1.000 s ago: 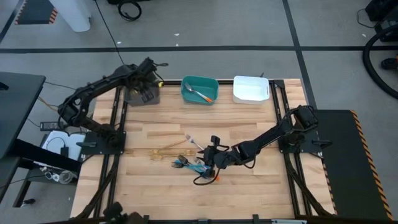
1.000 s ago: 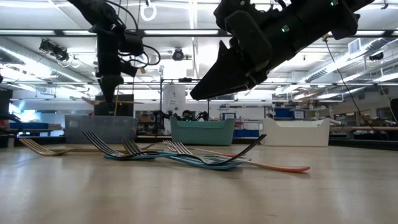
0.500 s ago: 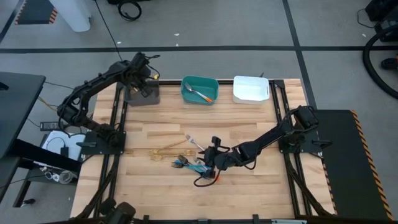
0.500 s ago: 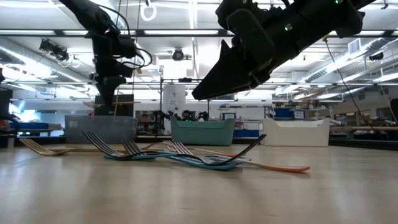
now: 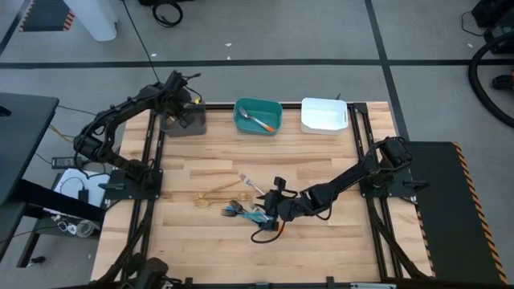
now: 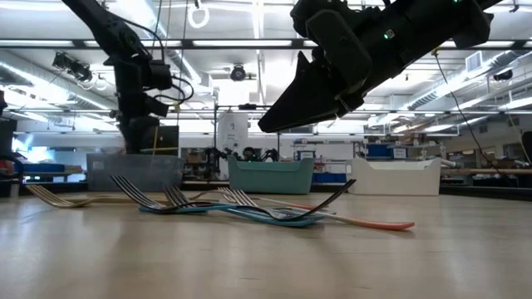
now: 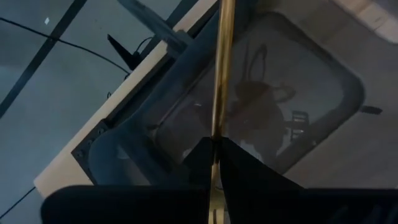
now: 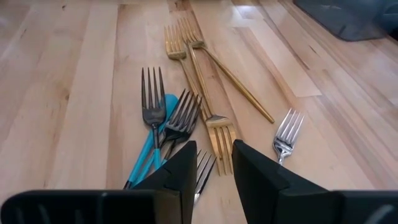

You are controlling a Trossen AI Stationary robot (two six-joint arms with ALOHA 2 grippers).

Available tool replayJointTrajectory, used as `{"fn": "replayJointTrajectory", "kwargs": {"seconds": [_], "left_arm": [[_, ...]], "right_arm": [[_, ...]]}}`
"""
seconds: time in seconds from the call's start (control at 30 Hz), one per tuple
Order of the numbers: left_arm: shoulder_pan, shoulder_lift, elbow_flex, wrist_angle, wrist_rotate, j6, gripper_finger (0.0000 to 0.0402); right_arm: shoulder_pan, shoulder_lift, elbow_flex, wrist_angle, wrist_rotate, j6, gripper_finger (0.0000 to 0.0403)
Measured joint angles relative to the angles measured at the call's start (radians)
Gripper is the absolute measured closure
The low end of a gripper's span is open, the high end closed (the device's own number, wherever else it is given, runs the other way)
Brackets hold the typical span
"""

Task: Sort silverware by color (type)
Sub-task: Put the gold fork into the black bin

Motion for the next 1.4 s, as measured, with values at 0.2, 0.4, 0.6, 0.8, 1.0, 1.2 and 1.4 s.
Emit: {"fn": "replayJointTrajectory", "kwargs": {"seconds": [0.2, 0.4, 0.6, 0.8, 1.0, 1.2, 1.4], "left_arm": [[0.016, 0.000, -0.053, 0.034, 0.009, 0.017, 0.0370], [0.016, 0.000, -0.063, 0.040, 0.009, 0.024, 0.0370], [0.016, 0.000, -0.063, 0.039, 0.009, 0.053, 0.0370], [0.004, 0.000, -0.063, 0.034, 0.009, 0.079, 0.0370], [-0.019, 0.000, -0.063, 0.033, 0.004, 0.138, 0.0370], [-0.019, 0.002, -0.063, 0.032, 0.001, 0.220, 0.0370], [-0.018, 0.040, -0.063, 0.033, -0.002, 0.272, 0.0370]], "right_arm": [[0.000, 0.000, 0.000, -0.001, 0.000, 0.003, 0.0294], [0.000, 0.000, 0.000, -0.002, 0.000, 0.004, 0.0294], [0.000, 0.000, 0.000, -0.002, -0.006, 0.004, 0.0294], [0.000, 0.000, 0.000, -0.002, -0.007, 0.004, 0.0294], [0.000, 0.000, 0.000, -0.002, -0.007, 0.004, 0.0294], [0.000, 0.000, 0.000, -0.002, -0.007, 0.004, 0.0294], [0.000, 0.000, 0.000, -0.002, -0.007, 0.004, 0.0294]]}}
